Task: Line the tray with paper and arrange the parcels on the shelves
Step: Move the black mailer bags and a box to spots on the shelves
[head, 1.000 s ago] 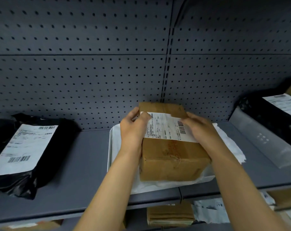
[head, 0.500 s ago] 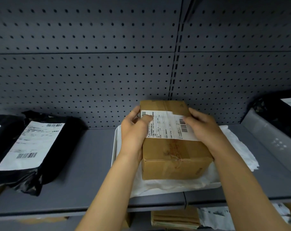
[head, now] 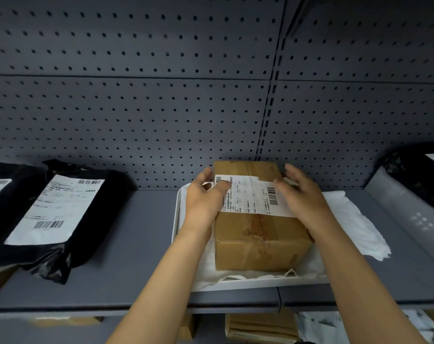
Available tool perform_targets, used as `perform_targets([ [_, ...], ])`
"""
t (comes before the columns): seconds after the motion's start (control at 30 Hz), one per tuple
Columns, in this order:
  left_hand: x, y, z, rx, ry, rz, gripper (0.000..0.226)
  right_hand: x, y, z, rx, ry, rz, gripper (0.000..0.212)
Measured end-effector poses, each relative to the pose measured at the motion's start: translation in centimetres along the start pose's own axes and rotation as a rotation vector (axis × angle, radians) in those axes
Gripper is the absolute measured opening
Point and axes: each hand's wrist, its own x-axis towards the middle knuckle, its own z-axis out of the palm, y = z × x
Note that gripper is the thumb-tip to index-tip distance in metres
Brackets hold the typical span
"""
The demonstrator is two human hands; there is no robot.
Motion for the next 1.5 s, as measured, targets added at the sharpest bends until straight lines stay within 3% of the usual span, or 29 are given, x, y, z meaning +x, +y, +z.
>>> perform_targets([
  [0.17, -0.5, 3.2, -3.0, 0.039, 0.056, 0.158, 0.046, -0.8, -4.2, 0.3, 0.011, 0.085, -0.162, 0.043],
  [0.43, -4.2, 8.9, -14.7, 0.078, 0.218, 0.317, 0.028, -4.4, -12.5, 9.2, 0.231, -0.114, -0.375, 0.041],
  [0.63, -5.7, 11.1, -26.3, 0.103, 0.298, 0.361, 0.027, -8.9, -17.3, 19.1, 0.242, -0.236, -0.462, 0.045],
  [0.83, -4.6, 12.5, -39.1, 0.132, 0.328, 0.365, 0.026, -13.6, -21.1, 29.1, 0.314, -0.242, -0.417, 0.046],
  [1.0, -2.2, 12.2, -46.5, 0.005, 0.381, 0.377, 0.022, -16.0, -22.6, 36.1, 0.282, -0.250, -0.359, 0.046],
  [1.13, 0.8, 10.5, -48.8, 0.081, 0.310, 0.239, 0.028, -16.4, -22.4, 39.0, 0.222, -0.205, -0.287, 0.048],
  [1.3, 3.4, 6.4, -49.1, 0.171, 0.114, -0.055, 0.062, -15.7, -21.0, 41.2, 0.071, -0.181, -0.157, 0.058],
  [1.43, 3.8, 4.5, -48.9, 0.162, 0.036, -0.247, 0.039, -15.9, -20.1, 42.0, -0.187, -0.191, -0.117, 0.065],
  [1.5, 3.6, 4.3, -48.6, 0.144, 0.005, -0.286, 0.039, -16.0, -20.4, 42.0, -0.222, -0.199, -0.113, 0.064],
])
